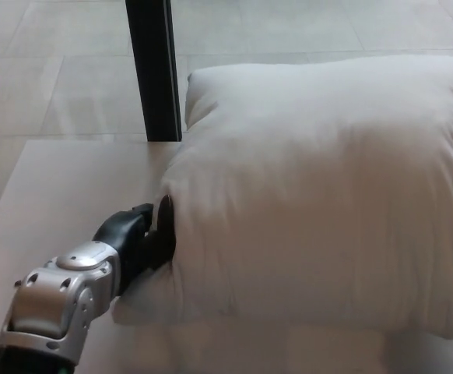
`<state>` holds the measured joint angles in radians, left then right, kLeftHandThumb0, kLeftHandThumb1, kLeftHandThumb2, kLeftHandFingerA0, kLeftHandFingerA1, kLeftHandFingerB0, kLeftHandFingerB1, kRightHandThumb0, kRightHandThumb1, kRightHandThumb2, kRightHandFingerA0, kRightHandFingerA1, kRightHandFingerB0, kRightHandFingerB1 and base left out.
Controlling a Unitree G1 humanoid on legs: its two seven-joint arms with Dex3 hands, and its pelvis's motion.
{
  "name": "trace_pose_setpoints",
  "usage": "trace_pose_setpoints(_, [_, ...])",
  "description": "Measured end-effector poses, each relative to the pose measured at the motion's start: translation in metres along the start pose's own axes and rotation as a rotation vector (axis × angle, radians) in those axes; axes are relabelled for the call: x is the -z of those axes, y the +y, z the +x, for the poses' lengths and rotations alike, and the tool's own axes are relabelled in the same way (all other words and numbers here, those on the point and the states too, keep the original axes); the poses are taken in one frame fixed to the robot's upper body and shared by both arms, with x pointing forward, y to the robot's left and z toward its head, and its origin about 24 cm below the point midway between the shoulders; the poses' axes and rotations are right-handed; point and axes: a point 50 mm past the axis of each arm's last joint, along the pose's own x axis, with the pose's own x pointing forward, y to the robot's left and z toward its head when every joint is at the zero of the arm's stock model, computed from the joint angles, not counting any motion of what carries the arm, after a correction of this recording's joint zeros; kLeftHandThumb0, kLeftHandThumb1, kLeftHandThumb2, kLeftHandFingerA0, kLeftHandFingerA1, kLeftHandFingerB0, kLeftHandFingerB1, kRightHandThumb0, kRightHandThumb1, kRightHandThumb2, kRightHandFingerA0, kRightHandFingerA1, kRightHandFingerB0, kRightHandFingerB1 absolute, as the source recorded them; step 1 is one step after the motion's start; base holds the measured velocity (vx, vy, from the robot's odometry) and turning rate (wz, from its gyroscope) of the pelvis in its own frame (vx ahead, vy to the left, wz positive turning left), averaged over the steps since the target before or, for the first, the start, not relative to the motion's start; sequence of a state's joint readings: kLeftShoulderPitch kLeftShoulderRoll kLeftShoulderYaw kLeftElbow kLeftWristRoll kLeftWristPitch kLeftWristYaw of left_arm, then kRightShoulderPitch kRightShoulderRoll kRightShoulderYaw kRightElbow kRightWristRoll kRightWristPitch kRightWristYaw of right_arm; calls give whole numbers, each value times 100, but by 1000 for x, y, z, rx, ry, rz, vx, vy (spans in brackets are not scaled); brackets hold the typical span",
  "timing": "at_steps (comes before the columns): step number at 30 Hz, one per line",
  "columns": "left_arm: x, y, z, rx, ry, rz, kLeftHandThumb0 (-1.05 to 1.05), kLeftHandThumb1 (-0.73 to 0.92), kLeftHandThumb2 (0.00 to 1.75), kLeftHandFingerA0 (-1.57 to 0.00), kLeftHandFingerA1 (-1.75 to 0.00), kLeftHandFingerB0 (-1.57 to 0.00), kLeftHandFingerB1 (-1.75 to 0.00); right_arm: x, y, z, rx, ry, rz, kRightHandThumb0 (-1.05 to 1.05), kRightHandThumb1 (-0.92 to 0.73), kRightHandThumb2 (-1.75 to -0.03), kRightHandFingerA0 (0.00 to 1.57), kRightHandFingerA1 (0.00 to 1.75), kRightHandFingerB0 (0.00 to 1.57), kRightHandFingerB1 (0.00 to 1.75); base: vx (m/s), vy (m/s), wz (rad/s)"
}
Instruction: The robot uses its left hand to press on the left side of the pillow kept in the middle of the desk and uses its right hand to lift up and the right side of the pillow and turn it over
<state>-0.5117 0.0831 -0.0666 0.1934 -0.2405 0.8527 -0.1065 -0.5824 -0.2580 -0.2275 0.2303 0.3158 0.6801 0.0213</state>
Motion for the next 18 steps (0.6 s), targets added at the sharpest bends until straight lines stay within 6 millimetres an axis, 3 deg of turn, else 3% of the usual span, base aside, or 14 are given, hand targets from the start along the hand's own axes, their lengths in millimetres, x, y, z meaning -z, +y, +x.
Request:
trace_pose_setpoints(2, [-3,-2,1,-5,-4,-7,-104,75,116,-7,-40,0,-1,-5,5,1,-12,9,-52,-104,-76,-124,1,40,0,2,0,0,0])
trace_pose_setpoints(3, [-4,-2,2,-6,-5,-13,-104,75,115,-11,-41,0,0,-8,8,1,-18,11,-80,-105,-72,-116,6,54,0,0,0,0,0])
trace_pose_setpoints(4, [-4,-3,3,-8,-7,-18,-105,76,114,-13,-46,0,0,-11,10,2,-21,12,-96,-105,-71,-121,39,105,0,6,0,0,0])
trace_pose_setpoints(5, [-5,-4,3,-11,-8,-23,-102,73,112,-12,-47,0,0,-13,12,2,-24,15,-112,-105,-73,-122,5,74,0,5,0,0,0])
trace_pose_setpoints(6, [-5,-5,3,-12,-11,-32,-102,73,112,-12,-47,0,0,-15,13,2,-28,16,-123,-105,-73,-122,5,74,0,5,0,0,0])
trace_pose_setpoints(7, [-5,-5,3,-13,-12,-39,-102,67,102,-8,-40,0,0,-17,16,3,-33,16,-133,-105,-72,-119,0,15,0,6,0,0,0])
trace_pose_setpoints(10, [-5,-7,4,-17,-17,-74,-84,55,86,0,-27,0,0,-21,25,4,-55,8,-135,-100,-66,-113,0,11,0,10,0,0,0])
trace_pose_setpoints(11, [-5,-10,6,-12,-14,-86,-81,48,86,-1,-49,0,-8,-21,30,5,-66,4,-129,-97,-64,-111,1,24,0,9,0,0,0])
trace_pose_setpoints(12, [-6,-12,7,-7,-12,-91,-81,48,86,-1,-49,0,-8,-22,36,6,-79,-2,-125,-97,-64,-111,1,24,0,9,0,0,0])
trace_pose_setpoints(13, [-6,-13,9,-9,-11,-87,-66,53,65,-11,-57,0,-8,-23,42,7,-91,-8,-125,-96,-62,-110,1,43,0,12,0,0,0])
trace_pose_setpoints(14, [-6,-15,9,-11,-11,-82,-66,44,82,-14,-59,0,-16,-24,47,8,-101,-16,-127,-94,-59,-108,1,43,0,14,0,0,0])
trace_pose_setpoints(16, [-5,-22,12,-14,-13,-50,-76,43,78,-24,-67,0,0,-26,59,9,-118,-38,-127,-105,-64,-107,6,15,10,20,0,0,0])
trace_pose_setpoints(17, [-4,-26,13,-13,-12,-23,-76,42,78,-27,-70,0,0,-25,66,9,-129,-46,-127,-95,-57,-105,5,61,5,19,0,0,0])
trace_pose_setpoints(18, [-4,-29,14,-14,-15,-5,-76,42,78,-27,-70,0,0,-24,72,9,-139,-53,-139,-95,-57,-105,5,61,5,19,0,0,0])
